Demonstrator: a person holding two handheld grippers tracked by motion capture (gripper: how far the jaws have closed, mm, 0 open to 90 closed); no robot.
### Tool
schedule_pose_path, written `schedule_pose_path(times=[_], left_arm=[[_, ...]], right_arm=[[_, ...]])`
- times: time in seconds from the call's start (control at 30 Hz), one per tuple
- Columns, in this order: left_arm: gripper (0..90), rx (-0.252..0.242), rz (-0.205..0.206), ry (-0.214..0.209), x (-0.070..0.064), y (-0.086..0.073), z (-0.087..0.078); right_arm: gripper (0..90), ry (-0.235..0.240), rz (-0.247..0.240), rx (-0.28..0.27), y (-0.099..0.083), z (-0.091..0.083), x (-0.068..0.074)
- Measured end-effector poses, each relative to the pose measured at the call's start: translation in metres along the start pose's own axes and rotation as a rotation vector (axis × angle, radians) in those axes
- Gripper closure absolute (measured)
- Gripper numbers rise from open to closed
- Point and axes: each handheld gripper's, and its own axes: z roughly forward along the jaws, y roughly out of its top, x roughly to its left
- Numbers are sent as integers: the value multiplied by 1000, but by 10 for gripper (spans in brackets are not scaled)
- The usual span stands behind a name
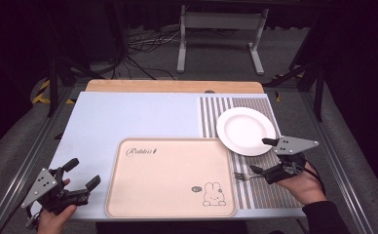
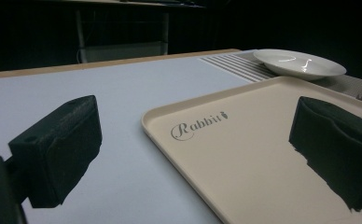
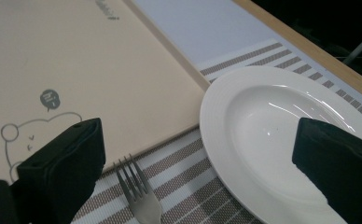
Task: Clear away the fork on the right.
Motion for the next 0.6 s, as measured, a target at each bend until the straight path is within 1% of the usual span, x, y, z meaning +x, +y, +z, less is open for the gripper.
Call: schedule_pose_path(times=[0.07,0.1,0.13,0.27,0.4,0.43,0.47,0.5,0.53,0.6], left_arm=[[31,1,2,-1,0,0,0],[31,-2,2,-2,0,0,0],[31,0,4,-3,0,0,0],[32,4,5,-6,-1,0,1],[32,7,9,-9,-1,0,1],[32,7,9,-9,-1,0,1],[32,7,9,-8,-2,0,1],[32,10,11,-10,-2,1,1],[32,10,13,-11,-2,1,1],[32,13,14,-11,-2,1,2]], right_arm=[[46,16,-23,45,4,0,-1],[51,20,-42,77,6,1,-2],[51,20,-42,77,6,1,-2],[74,41,-96,183,9,5,-2],[86,67,-132,261,12,10,-3],[90,71,-149,287,13,12,-4],[90,71,-149,287,13,12,-4],[93,71,-161,300,13,13,-4],[98,83,-169,322,14,15,-4],[108,91,-189,355,15,19,-4]])
